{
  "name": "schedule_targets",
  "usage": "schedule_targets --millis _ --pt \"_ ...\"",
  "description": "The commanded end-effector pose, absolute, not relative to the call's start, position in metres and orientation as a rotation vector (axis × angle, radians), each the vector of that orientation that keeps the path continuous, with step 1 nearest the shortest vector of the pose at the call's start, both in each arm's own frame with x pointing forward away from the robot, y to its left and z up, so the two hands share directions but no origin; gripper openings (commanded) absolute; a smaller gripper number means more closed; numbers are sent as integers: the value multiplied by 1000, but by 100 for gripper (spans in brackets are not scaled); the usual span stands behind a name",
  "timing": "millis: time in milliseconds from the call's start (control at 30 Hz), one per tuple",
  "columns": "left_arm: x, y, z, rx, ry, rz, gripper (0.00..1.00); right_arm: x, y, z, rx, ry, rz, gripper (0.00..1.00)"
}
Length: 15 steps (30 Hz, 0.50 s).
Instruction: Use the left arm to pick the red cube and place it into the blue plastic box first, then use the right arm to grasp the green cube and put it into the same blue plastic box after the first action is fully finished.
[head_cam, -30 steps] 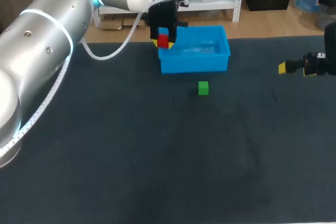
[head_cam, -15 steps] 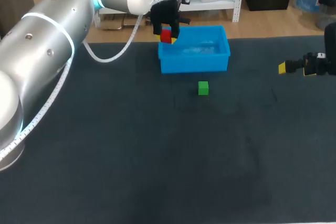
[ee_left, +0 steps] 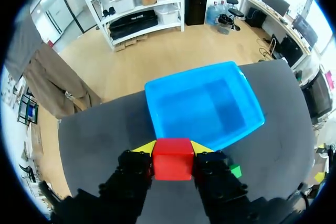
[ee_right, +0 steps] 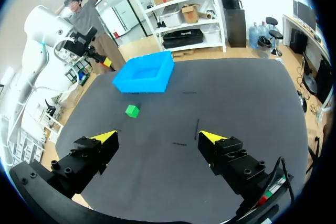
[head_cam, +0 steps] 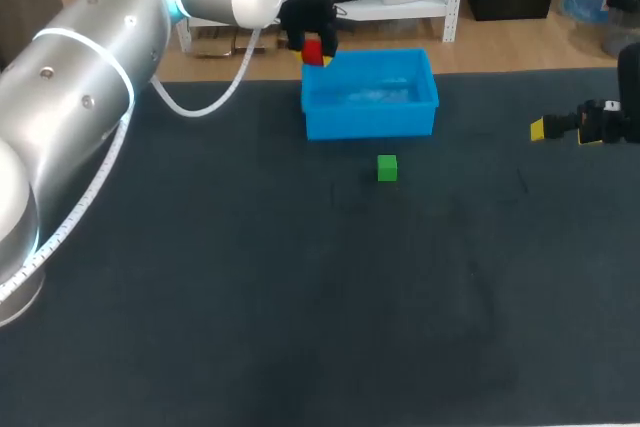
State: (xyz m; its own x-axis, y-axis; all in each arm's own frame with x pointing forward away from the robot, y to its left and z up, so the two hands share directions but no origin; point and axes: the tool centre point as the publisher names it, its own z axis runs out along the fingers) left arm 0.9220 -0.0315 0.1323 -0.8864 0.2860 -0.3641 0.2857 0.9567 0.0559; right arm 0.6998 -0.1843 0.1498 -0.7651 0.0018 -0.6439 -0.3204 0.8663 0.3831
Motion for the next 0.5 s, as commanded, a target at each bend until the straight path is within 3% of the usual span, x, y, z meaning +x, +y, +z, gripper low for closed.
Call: schedule_targets --millis 33,500 --pt "936 -39 133 457 2991 59 0 700 -185 150 -231 2373 636 100" --pt "945 -58 130 479 3020 -27 0 700 -185 150 -231 2373 636 100"
